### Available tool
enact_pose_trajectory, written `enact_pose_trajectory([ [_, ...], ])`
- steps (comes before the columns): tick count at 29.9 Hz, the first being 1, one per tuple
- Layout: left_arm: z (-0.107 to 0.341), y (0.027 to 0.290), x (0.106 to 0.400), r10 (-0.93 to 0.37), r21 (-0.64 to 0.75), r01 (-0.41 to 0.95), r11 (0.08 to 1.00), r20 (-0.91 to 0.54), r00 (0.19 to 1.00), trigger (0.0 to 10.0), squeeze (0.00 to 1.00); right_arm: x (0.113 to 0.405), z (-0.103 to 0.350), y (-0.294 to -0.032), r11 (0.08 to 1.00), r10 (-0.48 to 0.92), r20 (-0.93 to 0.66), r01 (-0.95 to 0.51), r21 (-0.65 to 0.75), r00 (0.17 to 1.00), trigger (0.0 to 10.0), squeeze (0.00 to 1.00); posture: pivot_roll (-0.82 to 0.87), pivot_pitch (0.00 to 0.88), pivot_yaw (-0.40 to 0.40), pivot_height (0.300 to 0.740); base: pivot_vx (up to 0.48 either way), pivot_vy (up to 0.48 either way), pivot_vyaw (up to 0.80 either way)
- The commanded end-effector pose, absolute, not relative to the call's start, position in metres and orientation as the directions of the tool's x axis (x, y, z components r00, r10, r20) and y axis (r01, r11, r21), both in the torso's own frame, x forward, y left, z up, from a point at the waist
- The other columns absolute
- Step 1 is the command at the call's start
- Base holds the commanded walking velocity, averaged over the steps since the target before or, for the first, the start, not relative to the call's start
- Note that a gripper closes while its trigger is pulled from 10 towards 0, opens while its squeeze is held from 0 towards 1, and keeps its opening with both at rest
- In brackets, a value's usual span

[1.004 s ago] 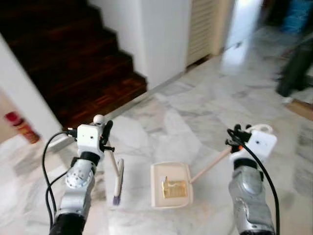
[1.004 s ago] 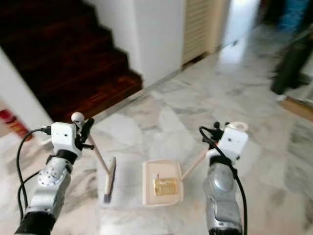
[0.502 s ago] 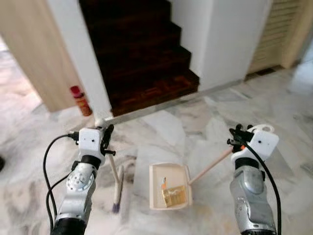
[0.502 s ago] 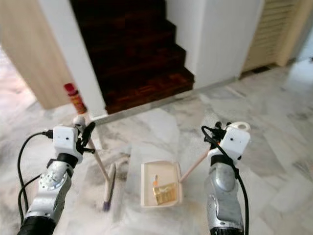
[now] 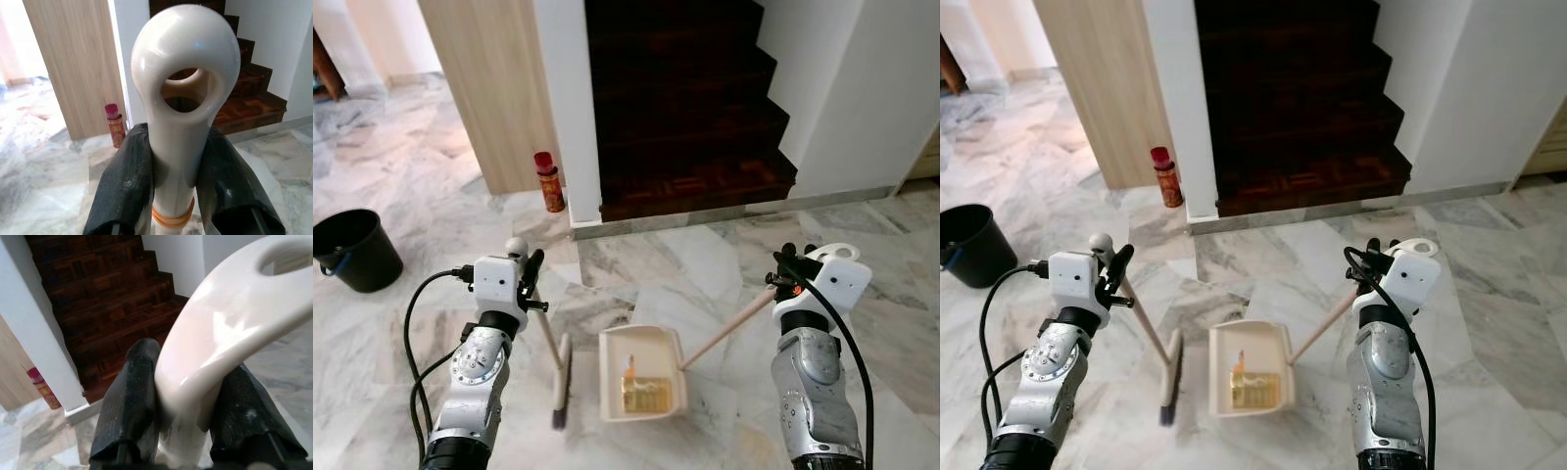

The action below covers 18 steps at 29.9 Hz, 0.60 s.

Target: Sweep floor

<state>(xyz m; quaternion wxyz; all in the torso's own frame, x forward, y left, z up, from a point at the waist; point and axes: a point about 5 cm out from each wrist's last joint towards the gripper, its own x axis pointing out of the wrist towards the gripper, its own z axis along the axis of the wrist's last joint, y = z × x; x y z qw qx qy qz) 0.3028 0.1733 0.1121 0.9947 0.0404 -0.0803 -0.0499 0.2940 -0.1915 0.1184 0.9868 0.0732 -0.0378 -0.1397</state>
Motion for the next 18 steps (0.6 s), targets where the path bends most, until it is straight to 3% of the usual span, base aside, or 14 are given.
enact_pose_trajectory([
  [1,0.1237,0.1787,0.3034,-0.1,0.108,0.08,0.991,0.2,0.975,10.0,0.0,0.2976,0.1318,-0.1848,0.954,-0.261,0.117,0.238,0.183,0.958,10.0,0.0,-0.1,0.0,0.021,0.74,0.0,0.48,0.0],
  [18,0.124,0.1799,0.3026,-0.088,0.106,0.068,0.992,0.196,0.977,10.0,0.0,0.2999,0.1325,-0.1856,0.955,-0.256,0.111,0.233,0.185,0.96,10.0,0.0,-0.09,0.0,0.01,0.74,0.0,0.48,0.0],
])
